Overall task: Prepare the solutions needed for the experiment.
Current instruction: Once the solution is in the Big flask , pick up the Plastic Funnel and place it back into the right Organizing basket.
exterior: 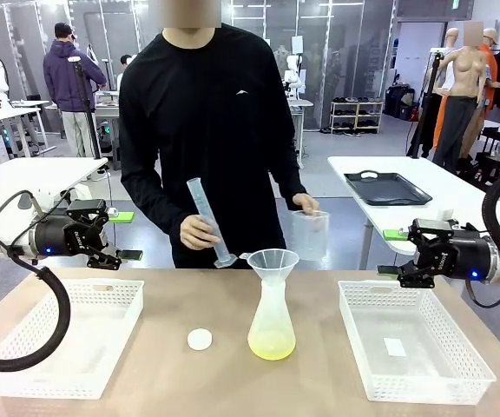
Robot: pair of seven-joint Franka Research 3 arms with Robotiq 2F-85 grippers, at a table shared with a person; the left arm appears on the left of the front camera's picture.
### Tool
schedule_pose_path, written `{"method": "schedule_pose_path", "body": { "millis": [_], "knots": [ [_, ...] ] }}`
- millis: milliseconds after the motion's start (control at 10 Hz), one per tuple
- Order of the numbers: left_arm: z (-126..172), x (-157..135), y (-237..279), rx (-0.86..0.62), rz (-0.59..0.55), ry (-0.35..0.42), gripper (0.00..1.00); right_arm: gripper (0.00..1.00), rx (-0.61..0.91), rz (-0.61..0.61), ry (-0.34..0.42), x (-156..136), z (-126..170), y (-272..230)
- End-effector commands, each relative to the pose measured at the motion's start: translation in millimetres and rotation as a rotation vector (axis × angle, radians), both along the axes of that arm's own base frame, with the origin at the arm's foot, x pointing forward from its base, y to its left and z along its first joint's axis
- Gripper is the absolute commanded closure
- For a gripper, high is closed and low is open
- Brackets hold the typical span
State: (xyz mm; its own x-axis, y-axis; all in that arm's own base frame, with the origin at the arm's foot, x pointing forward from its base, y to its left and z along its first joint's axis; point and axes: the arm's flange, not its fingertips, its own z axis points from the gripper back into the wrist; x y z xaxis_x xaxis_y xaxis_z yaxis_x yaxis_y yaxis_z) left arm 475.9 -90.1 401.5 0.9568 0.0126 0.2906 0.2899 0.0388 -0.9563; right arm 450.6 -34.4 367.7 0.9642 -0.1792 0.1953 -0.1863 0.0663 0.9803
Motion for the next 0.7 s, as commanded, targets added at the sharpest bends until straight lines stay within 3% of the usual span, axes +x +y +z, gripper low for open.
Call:
{"method": "schedule_pose_path", "body": {
  "millis": [0,200,300,600],
  "knots": [
    [0.8,0.4,-0.4,0.000,0.000,0.001,0.00,0.04,-0.165,-0.034,-0.028,-26.0,34.2,22.6],
    [0.8,0.4,-0.4,0.000,0.000,0.001,0.00,0.04,-0.296,-0.042,0.013,-44.5,70.9,49.0],
    [0.8,0.4,-0.4,0.000,0.000,0.001,0.00,0.04,-0.395,-0.101,0.017,-43.1,91.7,63.3],
    [0.8,0.4,-0.4,0.000,0.000,0.001,0.00,0.04,-0.681,-0.145,0.131,-29.6,126.9,95.8]
  ]
}}
